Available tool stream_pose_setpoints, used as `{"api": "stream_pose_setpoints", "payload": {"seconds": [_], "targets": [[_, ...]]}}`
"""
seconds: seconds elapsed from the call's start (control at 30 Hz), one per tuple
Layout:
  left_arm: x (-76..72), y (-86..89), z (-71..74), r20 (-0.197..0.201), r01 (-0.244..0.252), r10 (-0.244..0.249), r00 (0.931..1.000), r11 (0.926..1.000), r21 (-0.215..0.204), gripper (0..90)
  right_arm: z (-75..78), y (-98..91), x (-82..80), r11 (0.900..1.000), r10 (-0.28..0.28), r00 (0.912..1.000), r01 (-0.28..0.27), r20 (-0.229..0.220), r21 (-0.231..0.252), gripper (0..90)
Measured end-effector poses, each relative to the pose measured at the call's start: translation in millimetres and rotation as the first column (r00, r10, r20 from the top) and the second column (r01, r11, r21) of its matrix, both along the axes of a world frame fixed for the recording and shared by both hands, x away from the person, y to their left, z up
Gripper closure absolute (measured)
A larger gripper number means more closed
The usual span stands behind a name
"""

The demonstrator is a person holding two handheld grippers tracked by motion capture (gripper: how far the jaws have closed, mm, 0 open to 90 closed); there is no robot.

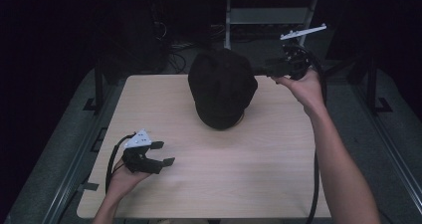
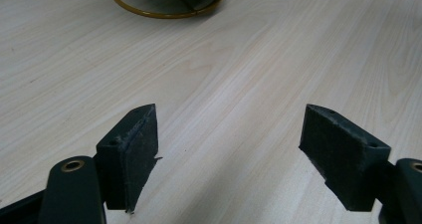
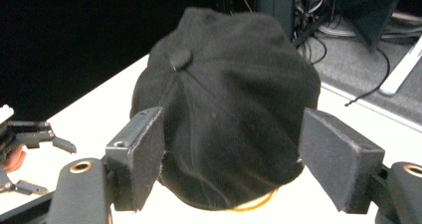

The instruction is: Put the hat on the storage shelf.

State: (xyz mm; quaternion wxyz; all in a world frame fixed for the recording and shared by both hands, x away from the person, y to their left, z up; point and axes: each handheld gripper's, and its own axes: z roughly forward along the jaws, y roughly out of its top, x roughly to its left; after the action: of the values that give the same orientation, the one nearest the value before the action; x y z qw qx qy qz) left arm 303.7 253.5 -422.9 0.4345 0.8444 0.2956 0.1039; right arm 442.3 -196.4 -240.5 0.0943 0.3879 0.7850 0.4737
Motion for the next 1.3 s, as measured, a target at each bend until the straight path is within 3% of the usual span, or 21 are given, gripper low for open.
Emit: {"api": "stream_pose_setpoints", "payload": {"seconds": [0.33, 1.3], "targets": [[0.0, -0.4, -0.1, 0.001, -0.001, 0.001, 1.0000, 1.0000, 0.003, 22.5, -12.3, -5.7, -3.7, 1.0000, -0.004, 0.9999, 0.004, -0.013, -0.009, 23.7], [0.5, -0.9, -1.9, -0.002, -0.002, 0.002, 1.0000, 0.9999, 0.013, 22.2, -53.1, -30.4, -20.6, 0.9995, -0.011, 0.9971, 0.013, -0.075, 0.029, 22.6]]}}
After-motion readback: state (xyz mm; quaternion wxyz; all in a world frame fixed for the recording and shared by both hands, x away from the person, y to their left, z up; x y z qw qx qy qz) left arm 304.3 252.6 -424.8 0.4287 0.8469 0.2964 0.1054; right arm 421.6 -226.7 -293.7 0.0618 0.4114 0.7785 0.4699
